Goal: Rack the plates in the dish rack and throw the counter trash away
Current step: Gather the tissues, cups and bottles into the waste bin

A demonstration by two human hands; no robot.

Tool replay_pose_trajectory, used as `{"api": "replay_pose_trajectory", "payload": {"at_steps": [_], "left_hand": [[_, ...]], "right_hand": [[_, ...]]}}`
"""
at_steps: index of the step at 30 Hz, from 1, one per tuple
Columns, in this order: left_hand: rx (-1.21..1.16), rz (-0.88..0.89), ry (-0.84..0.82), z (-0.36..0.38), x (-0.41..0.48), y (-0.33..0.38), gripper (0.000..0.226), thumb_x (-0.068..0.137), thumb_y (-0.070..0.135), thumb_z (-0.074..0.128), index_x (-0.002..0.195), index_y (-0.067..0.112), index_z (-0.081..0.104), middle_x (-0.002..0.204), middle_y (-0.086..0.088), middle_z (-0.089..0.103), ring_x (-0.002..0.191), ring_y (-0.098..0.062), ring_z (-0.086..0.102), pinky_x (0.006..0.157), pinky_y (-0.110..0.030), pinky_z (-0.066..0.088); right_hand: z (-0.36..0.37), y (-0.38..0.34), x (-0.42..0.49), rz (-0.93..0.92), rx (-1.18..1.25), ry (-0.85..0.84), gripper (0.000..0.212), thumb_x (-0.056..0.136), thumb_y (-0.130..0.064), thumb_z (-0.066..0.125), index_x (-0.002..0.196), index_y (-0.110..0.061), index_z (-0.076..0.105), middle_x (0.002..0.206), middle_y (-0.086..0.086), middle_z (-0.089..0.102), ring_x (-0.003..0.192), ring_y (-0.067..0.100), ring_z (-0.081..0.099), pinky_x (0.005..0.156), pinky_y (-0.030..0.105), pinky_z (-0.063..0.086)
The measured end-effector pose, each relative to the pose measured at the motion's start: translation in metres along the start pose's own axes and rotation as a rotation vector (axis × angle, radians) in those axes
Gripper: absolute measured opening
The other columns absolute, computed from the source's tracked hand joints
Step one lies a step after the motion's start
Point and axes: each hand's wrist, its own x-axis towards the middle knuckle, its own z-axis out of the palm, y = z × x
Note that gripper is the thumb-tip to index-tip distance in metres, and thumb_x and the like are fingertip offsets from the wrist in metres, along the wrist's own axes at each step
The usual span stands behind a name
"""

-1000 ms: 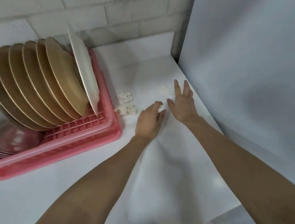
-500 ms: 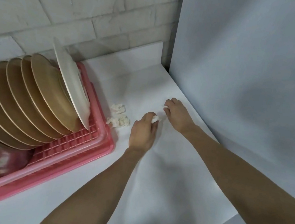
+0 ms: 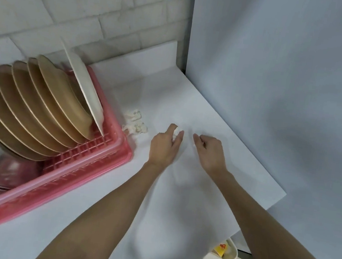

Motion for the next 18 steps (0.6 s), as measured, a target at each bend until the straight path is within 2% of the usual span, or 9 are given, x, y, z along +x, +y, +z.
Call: {"api": "replay_pose_trajectory", "payload": {"at_steps": [2, 4, 7, 9, 12, 15, 18], "left_hand": [[-0.017, 0.034, -0.021, 0.001, -0.020, 0.004, 0.029, 0.103, 0.039, 0.045, 0.117, 0.015, 0.055, 0.049, 0.004, 0.042, 0.054, -0.028, 0.052, 0.056, -0.033, 0.032], [-0.041, 0.066, -0.041, 0.003, -0.042, 0.009, 0.028, 0.103, 0.040, 0.045, 0.116, 0.018, 0.056, 0.052, 0.000, 0.049, 0.053, -0.026, 0.054, 0.055, -0.031, 0.034], [-0.075, 0.126, -0.072, 0.006, -0.077, 0.018, 0.031, 0.101, 0.043, 0.042, 0.115, 0.021, 0.058, 0.058, -0.002, 0.058, 0.053, -0.021, 0.055, 0.055, -0.032, 0.040], [-0.105, 0.175, -0.099, 0.008, -0.105, 0.025, 0.032, 0.099, 0.045, 0.041, 0.114, 0.023, 0.060, 0.059, 0.001, 0.058, 0.051, -0.017, 0.053, 0.054, -0.031, 0.041], [-0.142, 0.235, -0.143, 0.011, -0.147, 0.035, 0.027, 0.098, 0.046, 0.041, 0.113, 0.030, 0.057, 0.065, 0.004, 0.061, 0.055, -0.012, 0.056, 0.055, -0.030, 0.046], [-0.161, 0.247, -0.217, 0.013, -0.185, 0.046, 0.020, 0.098, 0.035, 0.047, 0.116, 0.035, 0.056, 0.082, 0.008, 0.069, 0.070, -0.009, 0.063, 0.064, -0.025, 0.051], [-0.206, 0.267, -0.322, 0.014, -0.228, 0.061, 0.023, 0.099, 0.023, 0.054, 0.120, 0.028, 0.063, 0.103, 0.014, 0.070, 0.089, -0.006, 0.065, 0.076, -0.018, 0.053]], "right_hand": [[-0.006, 0.004, -0.020, 0.046, 0.003, 0.024, 0.052, 0.099, -0.034, 0.050, 0.055, -0.018, 0.029, 0.048, -0.004, 0.031, 0.045, 0.011, 0.029, 0.049, 0.028, 0.027], [-0.013, 0.007, -0.043, 0.126, 0.106, 0.038, 0.050, 0.098, -0.033, 0.054, 0.055, -0.011, 0.041, 0.047, 0.005, 0.046, 0.041, 0.013, 0.040, 0.047, 0.025, 0.036], [-0.027, 0.008, -0.081, 0.248, 0.320, 0.033, 0.039, 0.096, -0.031, 0.059, 0.074, 0.002, 0.054, 0.055, 0.013, 0.060, 0.037, 0.017, 0.050, 0.042, 0.026, 0.043], [-0.035, 0.012, -0.108, 0.303, 0.372, 0.017, 0.037, 0.096, -0.029, 0.060, 0.078, 0.004, 0.058, 0.055, 0.015, 0.060, 0.037, 0.018, 0.049, 0.038, 0.025, 0.041], [-0.047, 0.020, -0.150, 0.347, 0.357, -0.022, 0.044, 0.095, -0.032, 0.061, 0.067, 0.001, 0.060, 0.047, 0.007, 0.055, 0.037, 0.018, 0.047, 0.037, 0.023, 0.039], [-0.059, 0.032, -0.198, 0.356, 0.290, 0.006, 0.050, 0.097, -0.037, 0.056, 0.057, -0.006, 0.054, 0.046, 0.002, 0.047, 0.040, 0.013, 0.042, 0.045, 0.017, 0.037], [-0.066, 0.050, -0.254, 0.389, 0.215, 0.078, 0.052, 0.098, -0.037, 0.053, 0.053, -0.013, 0.044, 0.046, -0.003, 0.039, 0.042, 0.011, 0.032, 0.047, 0.022, 0.029]]}}
